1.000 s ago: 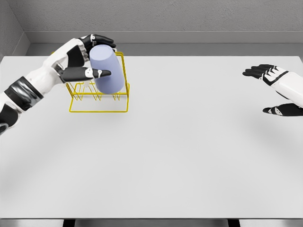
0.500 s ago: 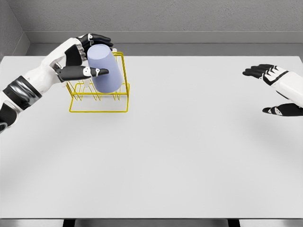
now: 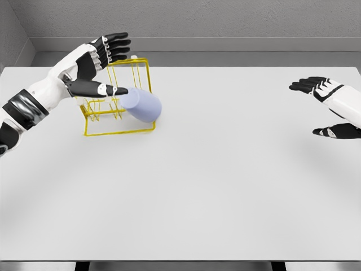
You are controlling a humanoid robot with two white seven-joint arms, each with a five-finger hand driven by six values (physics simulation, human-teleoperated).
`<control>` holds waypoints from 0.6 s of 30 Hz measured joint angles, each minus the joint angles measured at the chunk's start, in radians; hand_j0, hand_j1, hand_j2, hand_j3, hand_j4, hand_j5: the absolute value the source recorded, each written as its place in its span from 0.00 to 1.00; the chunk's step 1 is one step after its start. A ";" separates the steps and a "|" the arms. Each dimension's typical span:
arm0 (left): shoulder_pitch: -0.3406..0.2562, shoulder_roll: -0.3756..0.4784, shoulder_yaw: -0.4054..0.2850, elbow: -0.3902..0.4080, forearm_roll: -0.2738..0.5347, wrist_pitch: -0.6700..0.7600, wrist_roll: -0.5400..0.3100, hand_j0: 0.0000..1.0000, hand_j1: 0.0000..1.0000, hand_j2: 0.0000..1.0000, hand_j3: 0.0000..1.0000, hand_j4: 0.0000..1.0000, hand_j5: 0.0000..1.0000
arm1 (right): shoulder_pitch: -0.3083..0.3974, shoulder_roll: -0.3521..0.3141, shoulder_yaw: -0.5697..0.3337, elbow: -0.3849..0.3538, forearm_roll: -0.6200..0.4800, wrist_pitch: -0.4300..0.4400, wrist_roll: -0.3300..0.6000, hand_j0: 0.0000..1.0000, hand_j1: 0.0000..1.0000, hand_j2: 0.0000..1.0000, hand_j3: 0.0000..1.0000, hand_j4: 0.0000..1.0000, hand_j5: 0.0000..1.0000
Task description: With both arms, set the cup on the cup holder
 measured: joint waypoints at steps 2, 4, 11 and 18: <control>-0.002 0.000 0.000 -0.001 0.000 0.000 0.000 1.00 1.00 1.00 1.00 1.00 1.00 | 0.000 0.000 0.000 0.000 0.000 0.000 0.000 1.00 1.00 1.00 1.00 1.00 1.00; -0.002 0.001 -0.001 -0.005 0.000 -0.001 0.000 1.00 1.00 1.00 1.00 1.00 1.00 | 0.000 0.000 0.000 0.000 0.000 0.000 0.000 1.00 1.00 1.00 1.00 1.00 1.00; 0.005 0.018 -0.002 -0.047 -0.001 -0.025 0.000 1.00 1.00 1.00 1.00 1.00 1.00 | 0.000 0.000 0.000 0.000 0.000 0.000 0.000 1.00 1.00 1.00 1.00 1.00 1.00; 0.136 0.115 -0.005 -0.061 -0.002 -0.255 0.000 1.00 1.00 1.00 1.00 1.00 1.00 | 0.000 0.000 0.000 0.000 0.000 0.000 0.000 1.00 1.00 1.00 1.00 1.00 1.00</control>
